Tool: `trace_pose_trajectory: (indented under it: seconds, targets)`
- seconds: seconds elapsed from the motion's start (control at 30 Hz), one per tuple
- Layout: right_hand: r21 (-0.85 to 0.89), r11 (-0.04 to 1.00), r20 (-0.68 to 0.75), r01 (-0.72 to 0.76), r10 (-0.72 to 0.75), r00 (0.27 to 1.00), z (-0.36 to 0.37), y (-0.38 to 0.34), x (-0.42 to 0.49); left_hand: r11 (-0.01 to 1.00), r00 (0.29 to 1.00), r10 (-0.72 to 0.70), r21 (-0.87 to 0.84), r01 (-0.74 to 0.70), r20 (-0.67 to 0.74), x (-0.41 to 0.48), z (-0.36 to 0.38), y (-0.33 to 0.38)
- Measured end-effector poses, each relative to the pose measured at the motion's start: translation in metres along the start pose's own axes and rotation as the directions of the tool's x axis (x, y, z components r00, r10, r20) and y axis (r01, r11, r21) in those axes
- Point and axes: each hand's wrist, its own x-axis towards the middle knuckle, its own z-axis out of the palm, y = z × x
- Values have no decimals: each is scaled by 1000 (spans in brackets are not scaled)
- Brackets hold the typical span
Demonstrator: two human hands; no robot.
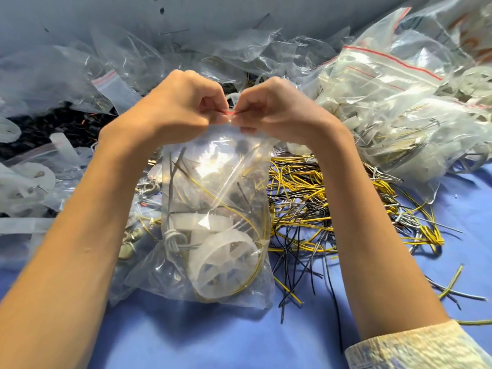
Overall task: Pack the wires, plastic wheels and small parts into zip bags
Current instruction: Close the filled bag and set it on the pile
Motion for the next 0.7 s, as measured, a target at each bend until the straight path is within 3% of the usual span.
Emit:
trace_pose_trajectory:
  seconds: [0.17, 0.43, 0.7]
  targets:
    - [-65, 998, 52, -19, 22, 998, -5, 0, -2, 998, 996, -53, 19, 52, 69, -3, -7, -5]
    - [-156, 987, -15, -29, 27, 1000, -2, -1, 0, 995, 998, -46, 91, 43, 31, -2, -3, -1]
    - [-117, 992, -24, -40, 37, 999, -3, 0, 1, 991, 988, -118, 76, 111, 99, -5, -15, -13]
